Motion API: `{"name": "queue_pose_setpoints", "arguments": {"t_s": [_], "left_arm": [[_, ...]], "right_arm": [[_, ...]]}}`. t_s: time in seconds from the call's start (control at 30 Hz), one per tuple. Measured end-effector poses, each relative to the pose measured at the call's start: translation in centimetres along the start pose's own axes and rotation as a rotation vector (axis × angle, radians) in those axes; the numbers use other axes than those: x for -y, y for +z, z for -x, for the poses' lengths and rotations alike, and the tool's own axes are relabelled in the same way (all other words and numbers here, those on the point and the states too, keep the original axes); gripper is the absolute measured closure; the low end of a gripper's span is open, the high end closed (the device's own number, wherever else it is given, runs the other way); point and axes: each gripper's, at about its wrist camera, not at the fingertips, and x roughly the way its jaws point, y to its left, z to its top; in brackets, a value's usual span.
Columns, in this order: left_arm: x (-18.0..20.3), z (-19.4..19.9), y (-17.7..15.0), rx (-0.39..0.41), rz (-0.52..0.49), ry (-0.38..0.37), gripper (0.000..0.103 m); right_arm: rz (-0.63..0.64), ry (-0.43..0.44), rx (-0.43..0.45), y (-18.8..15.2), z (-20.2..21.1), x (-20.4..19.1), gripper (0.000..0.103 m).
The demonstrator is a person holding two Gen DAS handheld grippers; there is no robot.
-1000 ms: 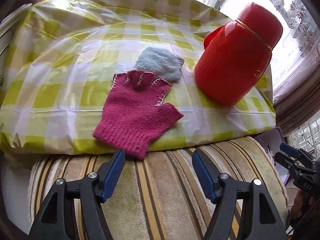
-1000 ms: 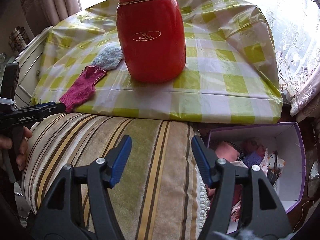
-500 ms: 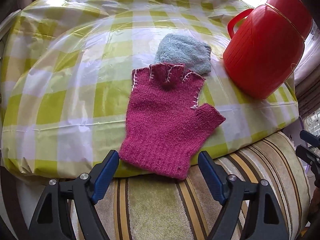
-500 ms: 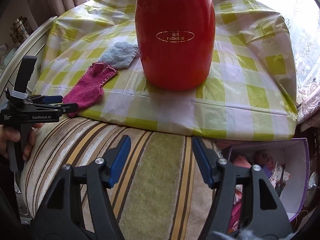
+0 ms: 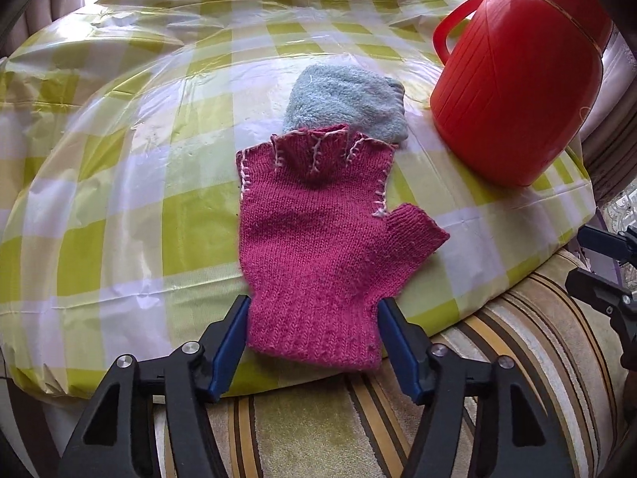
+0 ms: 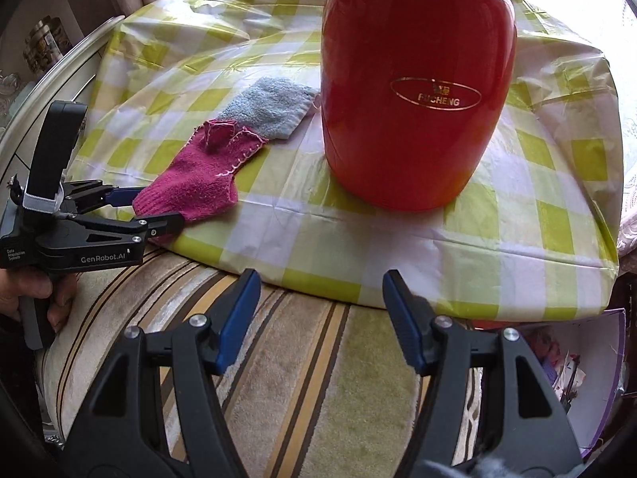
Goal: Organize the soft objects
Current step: 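Grasp the second pink fingerless glove with the left gripper, then grasp the light blue fuzzy sock with the right gripper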
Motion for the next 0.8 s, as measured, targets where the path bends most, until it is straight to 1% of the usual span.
{"name": "queue_pose_setpoints", "arguments": {"t_s": [0.03, 0.1, 0.2, 0.37, 0.47, 0.53, 0.63, 0.7, 0.8], "left_arm": [[0.2, 0.1, -0.1, 0.005, -0.005, 0.001, 0.053], [0.4, 0.2, -0.1, 0.014, -0.006, -0.007, 0.066], [-0.1, 0.3, -0.3, 0.026, 0.022, -0.032, 0.072], [-1.9, 1.1, -0.9, 0.072, 0.125, -0.060, 0.074], [-2.9, 1.8, -1.3, 0.112, 0.190, -0.045, 0.074], [-3.7, 2.3, -1.6, 0.138, 0.243, -0.026, 0.074], [-5.7, 2.9, -2.2, 0.173, 0.349, 0.010, 0.074], [-6.6, 3.3, -2.8, 0.193, 0.403, 0.021, 0.074], [-7.4, 3.7, -3.2, 0.219, 0.444, 0.033, 0.074]], "right_arm": [[0.002, 0.002, 0.000, 0.3, -0.2, -0.3, 0.036], [0.013, 0.010, 0.003, 0.8, -0.6, -1.0, 0.036], [0.042, 0.013, 0.012, 1.8, -1.2, -2.4, 0.036], [0.087, 0.025, 0.043, 3.7, -1.9, -4.7, 0.036], [0.098, 0.028, 0.067, 5.2, -2.3, -5.9, 0.035], [0.095, 0.028, 0.082, 6.2, -2.8, -6.5, 0.029], [0.085, 0.020, 0.096, 7.7, -3.6, -7.0, 0.024], [0.083, 0.006, 0.102, 8.8, -4.5, -7.6, 0.021], [0.085, -0.022, 0.099, 10.3, -5.9, -8.1, 0.018]]}}
